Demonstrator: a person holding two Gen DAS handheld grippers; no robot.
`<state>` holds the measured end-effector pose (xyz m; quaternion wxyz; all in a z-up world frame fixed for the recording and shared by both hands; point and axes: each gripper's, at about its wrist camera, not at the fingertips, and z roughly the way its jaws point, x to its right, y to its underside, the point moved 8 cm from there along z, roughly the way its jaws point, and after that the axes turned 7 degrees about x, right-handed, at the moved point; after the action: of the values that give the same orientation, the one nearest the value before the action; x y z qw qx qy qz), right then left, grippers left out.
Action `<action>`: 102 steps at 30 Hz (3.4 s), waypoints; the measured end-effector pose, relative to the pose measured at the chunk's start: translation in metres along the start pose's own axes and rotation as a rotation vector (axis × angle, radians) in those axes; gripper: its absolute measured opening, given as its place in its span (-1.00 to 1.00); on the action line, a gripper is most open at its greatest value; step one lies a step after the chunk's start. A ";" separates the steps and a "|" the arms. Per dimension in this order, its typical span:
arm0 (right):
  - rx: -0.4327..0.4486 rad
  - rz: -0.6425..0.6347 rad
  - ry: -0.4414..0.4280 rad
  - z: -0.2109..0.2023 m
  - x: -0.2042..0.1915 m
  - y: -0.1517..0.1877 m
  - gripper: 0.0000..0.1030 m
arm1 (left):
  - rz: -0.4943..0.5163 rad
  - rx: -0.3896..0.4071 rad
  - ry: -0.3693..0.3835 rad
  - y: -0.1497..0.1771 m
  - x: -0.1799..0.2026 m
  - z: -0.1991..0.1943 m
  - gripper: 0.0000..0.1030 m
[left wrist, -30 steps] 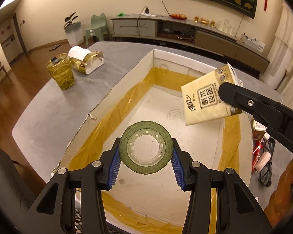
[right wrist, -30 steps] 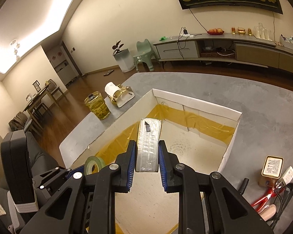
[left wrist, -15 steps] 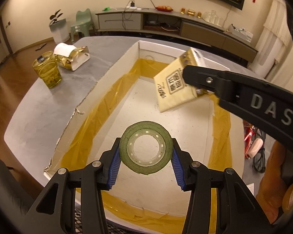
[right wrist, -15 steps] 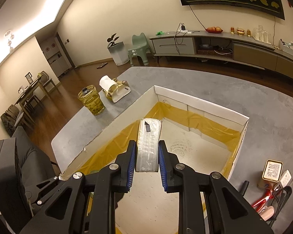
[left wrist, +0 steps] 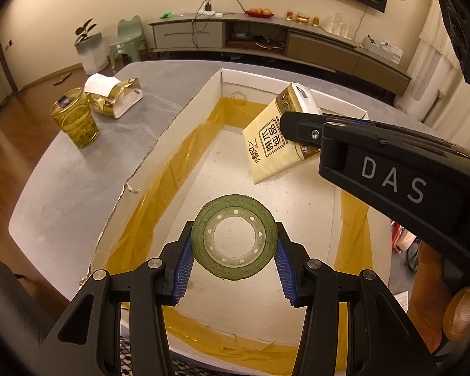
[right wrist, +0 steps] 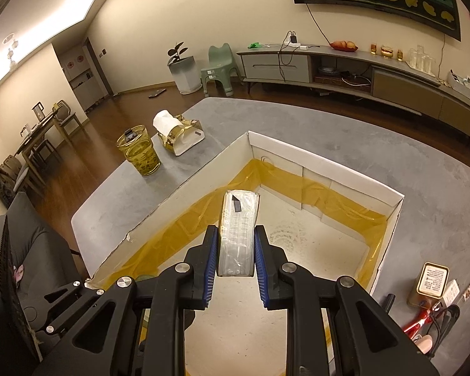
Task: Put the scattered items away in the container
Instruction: 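Open the left tool to drop the tape while the right tool drops the tissue pack, then move both tools back toward the remaining items on the table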
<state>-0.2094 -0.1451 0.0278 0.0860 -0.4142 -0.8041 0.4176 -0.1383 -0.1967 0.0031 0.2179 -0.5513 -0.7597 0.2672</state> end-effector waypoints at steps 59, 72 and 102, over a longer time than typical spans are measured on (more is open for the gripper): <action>0.097 0.042 -0.195 -0.115 0.005 0.048 -0.08 | 0.009 0.087 0.032 0.042 0.017 -0.076 0.13; 0.050 0.146 -0.146 -0.153 0.089 0.113 -0.08 | 0.134 0.104 0.112 0.064 0.093 -0.093 0.13; -0.017 0.350 0.101 -0.163 0.238 0.144 0.04 | 0.497 -0.134 0.312 0.165 0.255 0.002 0.13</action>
<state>-0.1980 0.1729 -0.0245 0.0486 -0.5691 -0.7178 0.3982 -0.0966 0.0875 -0.0953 0.2228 -0.7681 -0.5747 0.1737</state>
